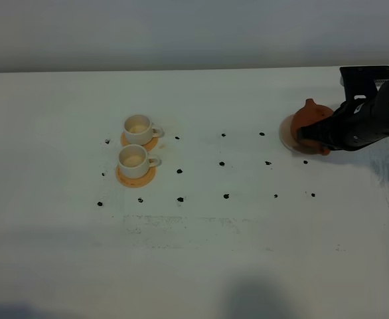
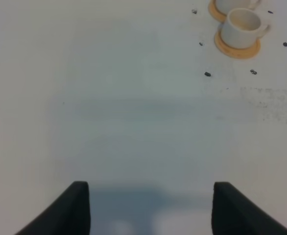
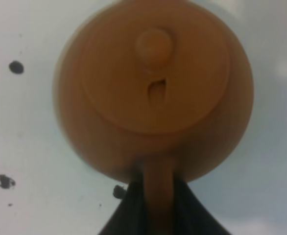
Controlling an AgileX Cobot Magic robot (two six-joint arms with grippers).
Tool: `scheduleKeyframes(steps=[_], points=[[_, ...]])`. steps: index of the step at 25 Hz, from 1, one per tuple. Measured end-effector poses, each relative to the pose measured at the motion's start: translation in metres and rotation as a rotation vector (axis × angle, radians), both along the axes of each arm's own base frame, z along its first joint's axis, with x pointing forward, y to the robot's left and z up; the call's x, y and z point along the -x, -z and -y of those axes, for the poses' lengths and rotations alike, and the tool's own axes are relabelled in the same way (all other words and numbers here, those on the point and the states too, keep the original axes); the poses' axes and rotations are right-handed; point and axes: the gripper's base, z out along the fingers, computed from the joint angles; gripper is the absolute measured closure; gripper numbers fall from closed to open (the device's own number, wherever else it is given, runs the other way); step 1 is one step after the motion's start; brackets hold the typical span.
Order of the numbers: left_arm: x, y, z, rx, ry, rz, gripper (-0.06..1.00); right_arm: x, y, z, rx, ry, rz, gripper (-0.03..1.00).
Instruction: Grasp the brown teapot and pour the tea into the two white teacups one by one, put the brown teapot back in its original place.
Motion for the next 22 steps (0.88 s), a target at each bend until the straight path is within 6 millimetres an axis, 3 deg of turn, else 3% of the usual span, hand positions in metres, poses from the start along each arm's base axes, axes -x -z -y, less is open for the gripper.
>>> scheduleKeyframes(steps=[10, 15, 22], points=[[0.0, 0.0, 0.0, 0.0, 0.0, 0.0, 0.42, -0.002, -0.002, 0.0, -0.002, 0.004, 0.031, 0.85], [0.0, 0.0, 0.0, 0.0, 0.0, 0.0, 0.42, 0.002, -0.017, -0.002, -0.005, -0.008, 0.073, 0.85], [0.0, 0.0, 0.0, 0.0, 0.0, 0.0, 0.42, 0.015, -0.041, -0.031, 0.004, -0.126, 0.15, 0.85]])
